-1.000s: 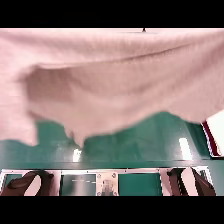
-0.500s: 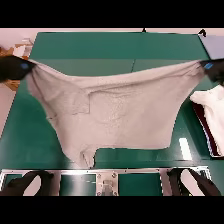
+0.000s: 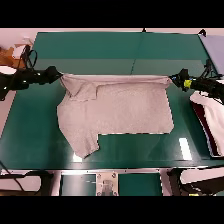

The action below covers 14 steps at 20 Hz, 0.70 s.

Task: Fold the shirts.

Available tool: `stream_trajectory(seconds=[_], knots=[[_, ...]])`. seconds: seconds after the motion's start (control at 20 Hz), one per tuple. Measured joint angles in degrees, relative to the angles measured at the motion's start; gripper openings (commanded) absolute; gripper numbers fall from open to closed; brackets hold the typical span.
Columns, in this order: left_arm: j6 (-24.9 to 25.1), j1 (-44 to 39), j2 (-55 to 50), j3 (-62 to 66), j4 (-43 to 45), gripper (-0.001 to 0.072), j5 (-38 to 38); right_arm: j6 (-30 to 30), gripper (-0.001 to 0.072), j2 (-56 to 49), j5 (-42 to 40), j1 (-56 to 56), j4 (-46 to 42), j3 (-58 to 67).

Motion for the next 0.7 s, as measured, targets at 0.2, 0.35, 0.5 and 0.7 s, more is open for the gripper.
stream_trajectory(seconds=[0.2, 0.35, 0.5, 0.7], knots=[[0.44, -0.02, -7.45, 7.69, -2.91, 0.0019, 1.86, 0.13, 0.001, -11.04, 1.84, 0.83, 2.71, 12.24], [0.46, 0.0, -9.33, 10.1, -3.23, 0.002, 2.95, 0.35, 0.001, -14.58, 2.47, 1.55, 3.43, 17.22], [0.37, 0.07, -10.05, 11.06, -0.92, 0.002, 0.39, 0.59, 0.001, -15.98, 5.03, 1.57, 1.92, 19.21], [-2.64, 0.35, -10.36, 11.5, 7.21, 0.002, -7.13, 4.0, 0.001, -16.57, 11.85, 0.46, -6.71, 20.11]])
